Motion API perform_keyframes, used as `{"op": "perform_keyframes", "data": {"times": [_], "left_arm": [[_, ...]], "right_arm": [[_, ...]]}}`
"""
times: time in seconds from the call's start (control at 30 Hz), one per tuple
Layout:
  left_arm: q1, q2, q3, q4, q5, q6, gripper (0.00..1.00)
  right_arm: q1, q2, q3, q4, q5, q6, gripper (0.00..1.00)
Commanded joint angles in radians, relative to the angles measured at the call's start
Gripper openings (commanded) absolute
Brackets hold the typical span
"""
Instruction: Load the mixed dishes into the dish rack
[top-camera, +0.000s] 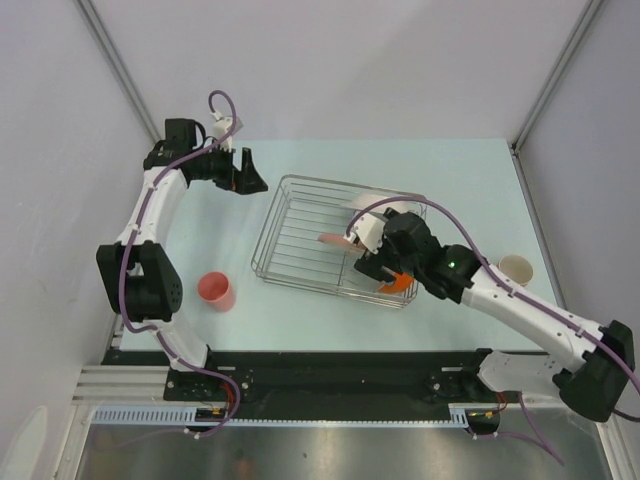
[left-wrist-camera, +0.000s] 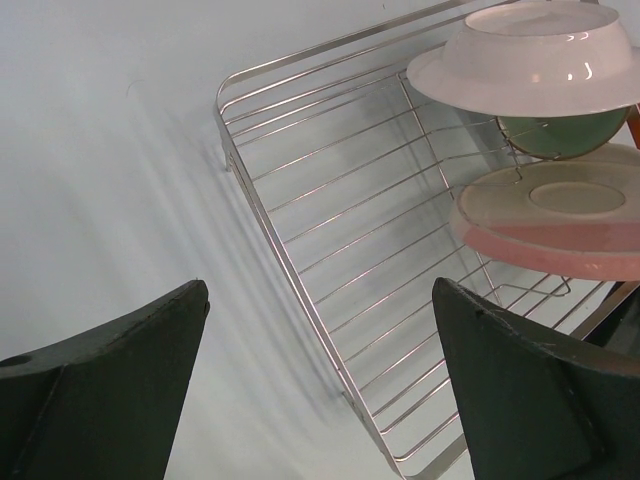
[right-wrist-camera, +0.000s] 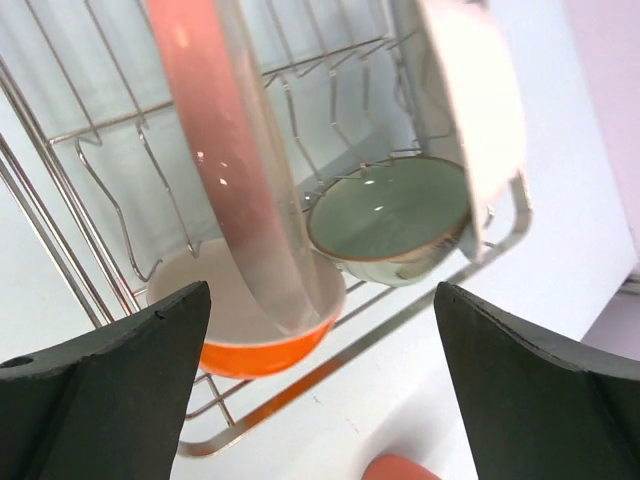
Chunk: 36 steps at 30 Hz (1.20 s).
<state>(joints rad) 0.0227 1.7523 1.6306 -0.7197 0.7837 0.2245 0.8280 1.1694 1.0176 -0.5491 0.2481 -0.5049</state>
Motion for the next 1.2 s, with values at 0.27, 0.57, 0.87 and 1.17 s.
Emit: {"op": "perform_keyframes", "data": {"times": [0.27, 0.57, 0.87, 1.17], "left_arm": [[0.003, -0.016, 0.000, -0.023, -0.047, 0.015, 1.00], [0.058, -0.149, -0.159, -0.122, -0.106, 0.137, 1.00], [0.241, -0.261, -0.366, -0.404, -0.184, 0.487, 1.00], [0.256, -0.387, -0.561, -0.414, -0.256, 0.627, 1.00]], "right_arm": [[-0.222, -0.122, 0.029, 0.313, 0.057, 0.246, 1.00], [-0.231, 0.056, 0.079, 0.420, 0.108, 0.370, 1.00], [-0.208, 0.033, 0.079, 0.357, 0.207, 0.390, 1.00], [-0.228, 0.030, 0.076, 0.338, 0.266, 0.431, 1.00]]}}
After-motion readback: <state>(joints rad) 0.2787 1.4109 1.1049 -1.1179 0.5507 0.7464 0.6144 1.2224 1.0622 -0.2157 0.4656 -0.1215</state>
